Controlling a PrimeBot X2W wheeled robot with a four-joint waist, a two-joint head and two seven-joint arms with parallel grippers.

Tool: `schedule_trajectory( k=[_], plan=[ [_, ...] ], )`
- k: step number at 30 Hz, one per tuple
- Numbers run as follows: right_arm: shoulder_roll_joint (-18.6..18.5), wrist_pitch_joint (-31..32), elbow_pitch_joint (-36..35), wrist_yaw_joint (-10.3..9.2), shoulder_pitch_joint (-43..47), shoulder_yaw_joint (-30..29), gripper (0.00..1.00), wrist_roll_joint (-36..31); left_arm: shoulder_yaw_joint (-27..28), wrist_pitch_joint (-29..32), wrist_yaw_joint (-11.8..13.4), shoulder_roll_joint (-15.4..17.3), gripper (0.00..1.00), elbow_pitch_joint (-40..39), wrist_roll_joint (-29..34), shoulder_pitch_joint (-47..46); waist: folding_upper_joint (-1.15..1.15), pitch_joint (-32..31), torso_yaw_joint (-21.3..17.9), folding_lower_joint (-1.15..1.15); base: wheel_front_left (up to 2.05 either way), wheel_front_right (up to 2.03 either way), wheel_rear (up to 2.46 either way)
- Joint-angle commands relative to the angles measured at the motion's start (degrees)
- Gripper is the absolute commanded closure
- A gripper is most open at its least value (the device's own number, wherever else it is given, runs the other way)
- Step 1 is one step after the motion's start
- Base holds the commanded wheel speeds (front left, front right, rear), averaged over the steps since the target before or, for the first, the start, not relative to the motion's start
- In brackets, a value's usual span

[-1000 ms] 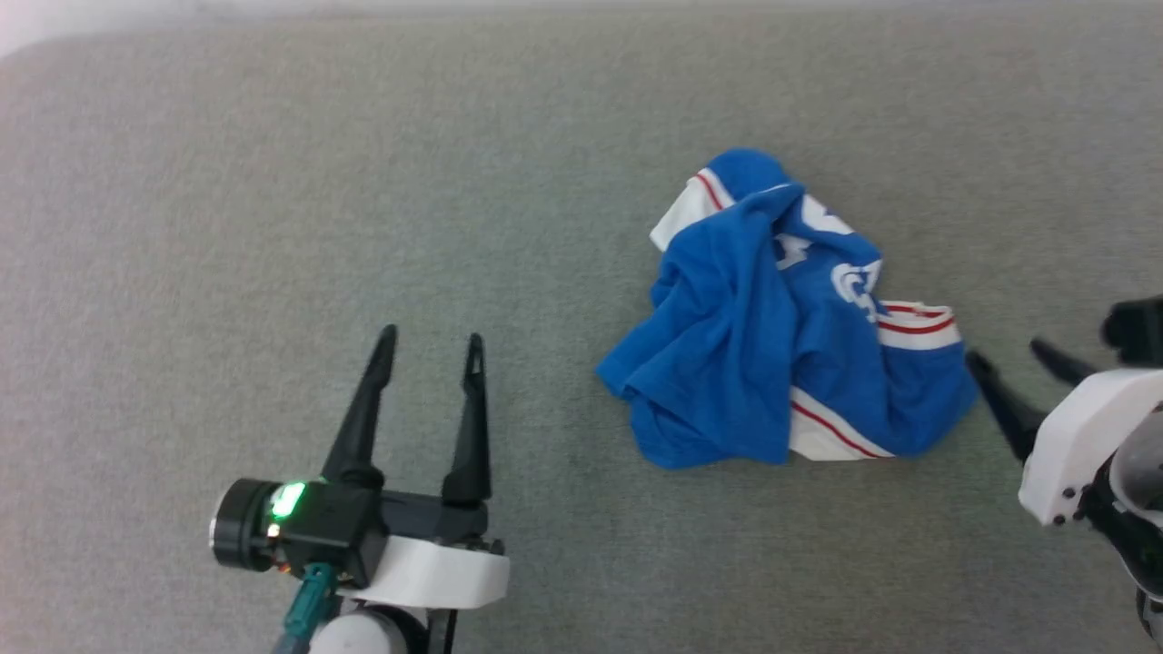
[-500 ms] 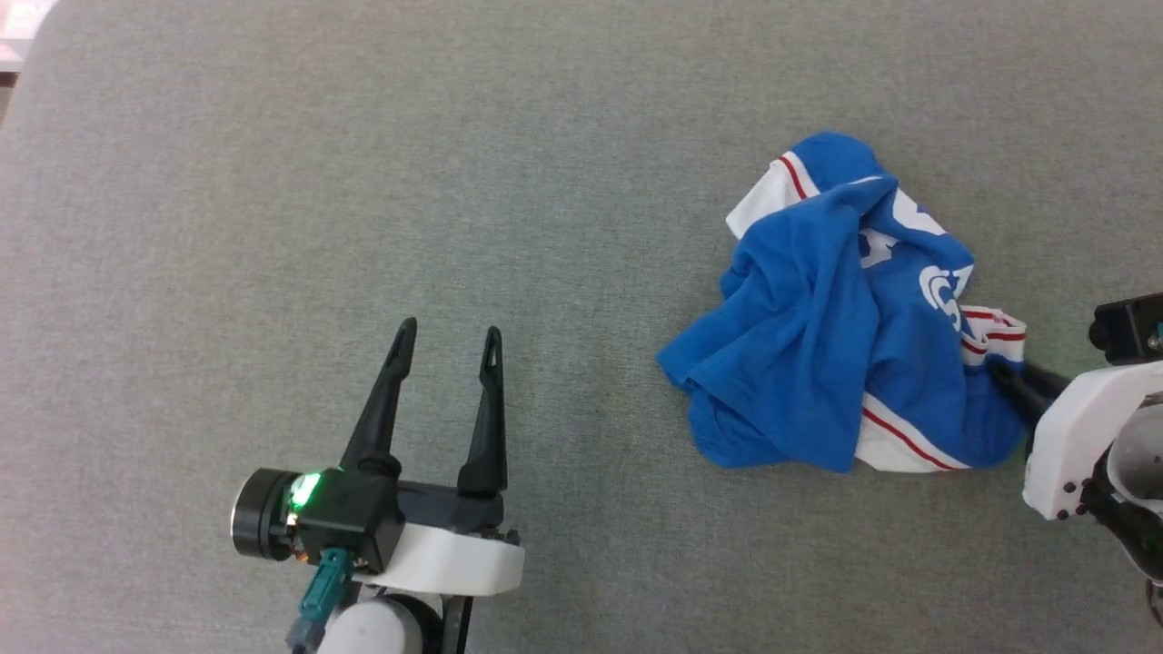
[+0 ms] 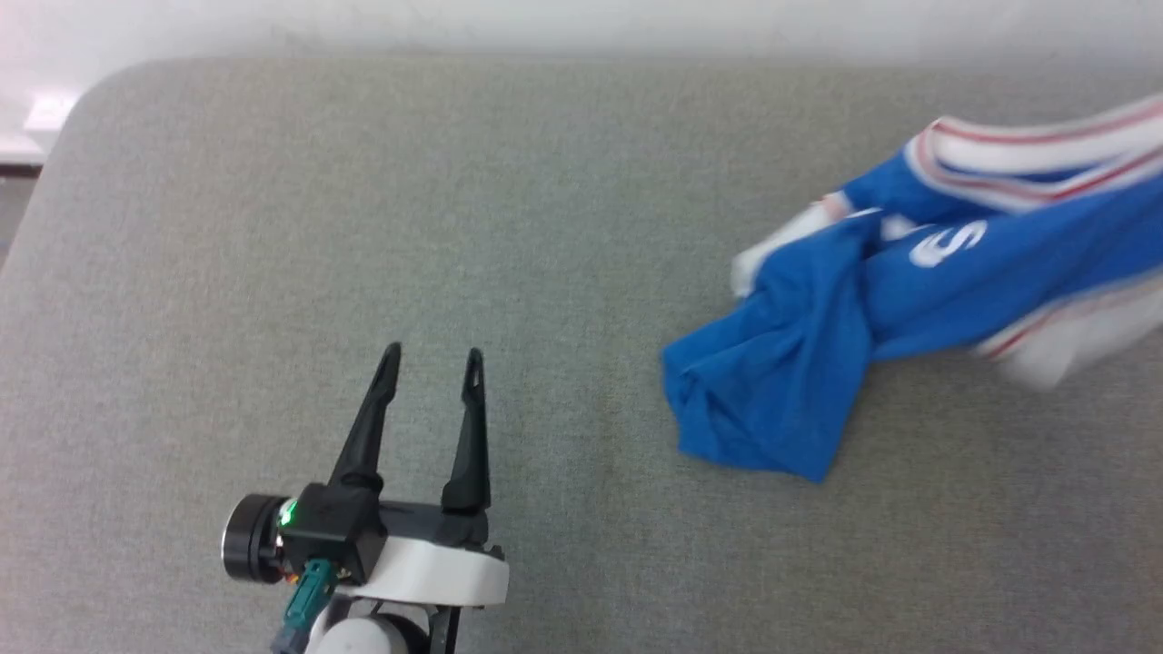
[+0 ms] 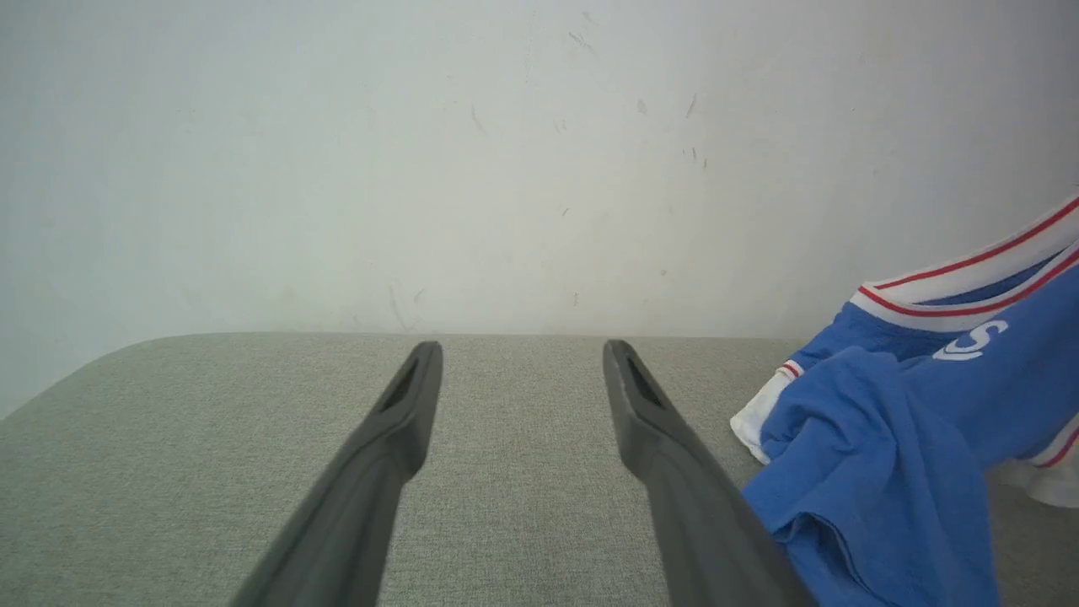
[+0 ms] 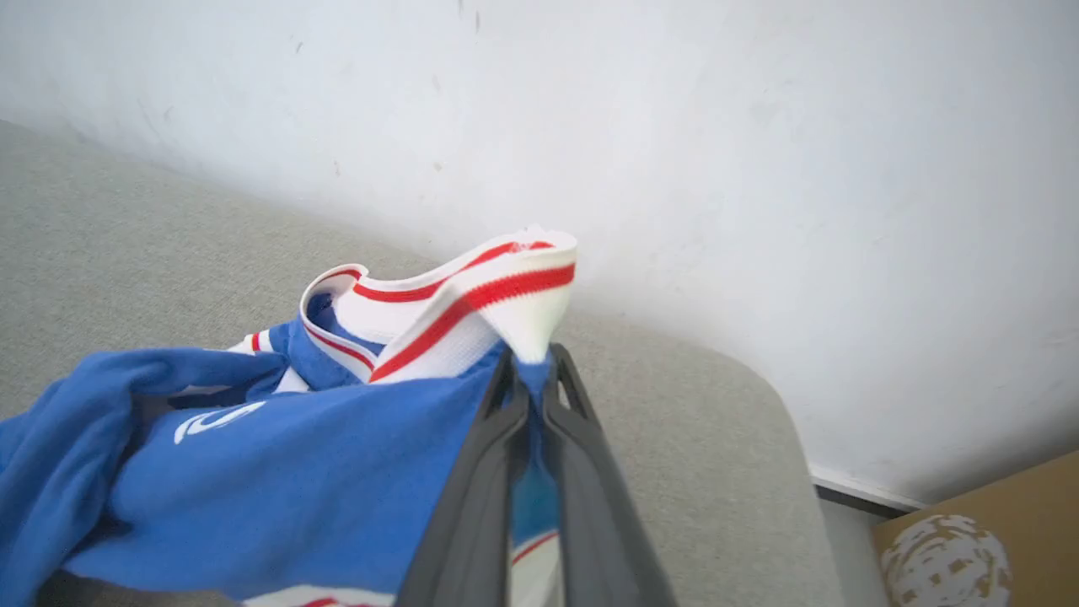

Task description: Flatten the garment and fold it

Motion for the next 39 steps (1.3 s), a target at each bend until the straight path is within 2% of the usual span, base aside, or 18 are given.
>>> schedule_trajectory(
  k=[1,5,7,14,19,20,21,27,31,35,39],
  plan=[
    [0.0,0.3,-0.9,-0.12,-0.9,0.1,1.00,-0.6,0.3,-0.3,-0.4,-0.2,0.00,0.2,0.4,0.7,0.00,-1.3,-0.9,0.01,0.00,0.00,0.00],
    [0.0,2.1,-5.9,-0.12,-0.9,3.7,1.00,-2.6,0.9,-0.3,-0.9,-0.7,0.00,0.4,0.5,1.7,0.00,-1.2,-1.1,0.01,0.00,0.00,0.00],
    [1.5,3.1,-6.3,-0.12,1.2,6.5,1.00,-1.7,1.1,-0.3,-1.2,-0.9,0.00,0.6,0.7,1.8,0.00,-0.9,-0.9,0.01,0.00,0.00,0.00],
    [3.1,6.7,-0.9,-0.12,10.9,17.4,1.00,3.4,1.2,-0.3,-2.3,-1.4,0.00,1.1,1.4,0.9,0.00,0.5,0.3,0.01,0.00,0.00,0.00],
    [0.7,12.8,0.2,-0.12,15.2,19.7,1.00,9.4,1.9,-0.3,-2.4,-1.5,0.00,1.1,1.8,1.2,0.00,0.7,0.4,0.01,0.00,0.00,0.00],
    [0.2,13.8,0.0,-0.12,15.7,19.5,0.58,10.1,2.0,-0.3,-2.5,-1.6,0.00,1.2,1.8,1.3,0.00,0.7,0.3,0.01,0.00,0.00,0.00],
    [-0.2,14.0,-0.6,-0.12,15.8,18.9,0.00,10.4,2.1,-0.3,-2.5,-1.6,0.00,1.3,1.9,1.5,0.00,0.6,0.2,0.01,0.00,0.00,0.00],
    [1.0,10.7,-6.6,-0.12,13.3,13.0,0.00,10.4,1.9,-0.3,-2.7,-2.0,0.00,1.7,1.5,1.8,0.00,-0.4,0.1,0.01,0.00,0.00,0.00],
    [2.3,8.0,-10.8,-0.12,9.6,12.3,0.00,8.6,1.4,-0.3,-2.9,-2.2,0.00,1.6,1.4,1.1,0.00,0.1,1.0,0.01,0.00,0.00,0.00],
    [3.3,9.7,-11.5,-0.12,5.5,16.6,0.00,8.5,1.0,-0.3,-2.9,-2.3,0.00,1.4,1.4,0.4,0.00,1.6,2.5,0.01,0.00,0.00,0.00],
    [3.7,13.6,-7.4,-0.12,1.3,23.6,0.00,8.3,0.5,-0.3,-2.6,-2.5,0.00,1.5,1.3,-0.1,0.00,3.0,4.1,0.01,0.00,0.00,0.00]
  ],
)
